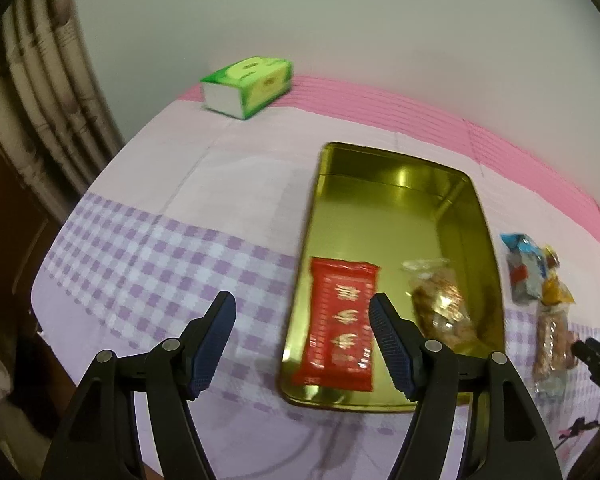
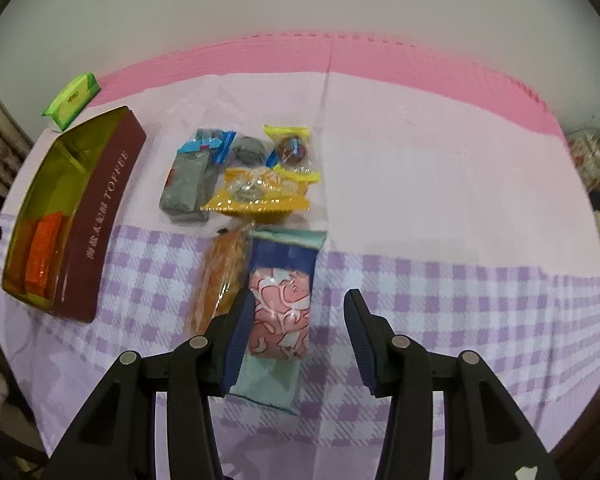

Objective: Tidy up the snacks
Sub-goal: 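Grasp the pink patterned packet with the right gripper while left grasps the clear cookie bag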

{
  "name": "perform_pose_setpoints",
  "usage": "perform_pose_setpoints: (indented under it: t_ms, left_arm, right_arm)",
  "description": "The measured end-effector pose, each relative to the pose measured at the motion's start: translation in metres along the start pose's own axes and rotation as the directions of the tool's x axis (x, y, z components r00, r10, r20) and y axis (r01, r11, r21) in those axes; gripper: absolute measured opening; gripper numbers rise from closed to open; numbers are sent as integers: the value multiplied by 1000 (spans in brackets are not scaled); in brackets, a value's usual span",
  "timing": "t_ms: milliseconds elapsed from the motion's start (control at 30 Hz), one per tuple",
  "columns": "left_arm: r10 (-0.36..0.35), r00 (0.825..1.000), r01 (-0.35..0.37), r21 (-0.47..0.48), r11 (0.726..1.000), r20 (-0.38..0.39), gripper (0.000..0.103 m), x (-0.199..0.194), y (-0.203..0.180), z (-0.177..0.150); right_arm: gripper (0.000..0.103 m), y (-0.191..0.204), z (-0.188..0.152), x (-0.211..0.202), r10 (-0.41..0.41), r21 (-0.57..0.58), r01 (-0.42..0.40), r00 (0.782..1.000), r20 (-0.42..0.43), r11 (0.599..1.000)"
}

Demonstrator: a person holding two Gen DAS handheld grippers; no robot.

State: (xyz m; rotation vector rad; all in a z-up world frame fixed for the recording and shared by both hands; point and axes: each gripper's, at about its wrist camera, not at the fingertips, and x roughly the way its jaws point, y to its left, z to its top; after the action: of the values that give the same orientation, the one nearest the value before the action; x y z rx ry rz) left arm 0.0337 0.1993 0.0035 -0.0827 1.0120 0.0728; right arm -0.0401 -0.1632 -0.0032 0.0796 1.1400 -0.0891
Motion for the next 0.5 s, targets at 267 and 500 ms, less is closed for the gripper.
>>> perform_pose_setpoints:
  t_ms: [267,500]
  left_arm:
    - [-49,999,51,114,992,-22,70,-6,-52,-15]
    - [-75,997,80,191,978,-37,70,-10,-98,-25]
  right_arm:
    - [41,6,-4,13,30,-3,-30,999,-13,1000]
    - [28,3,-5,18,58,-11,-58,998,1,998]
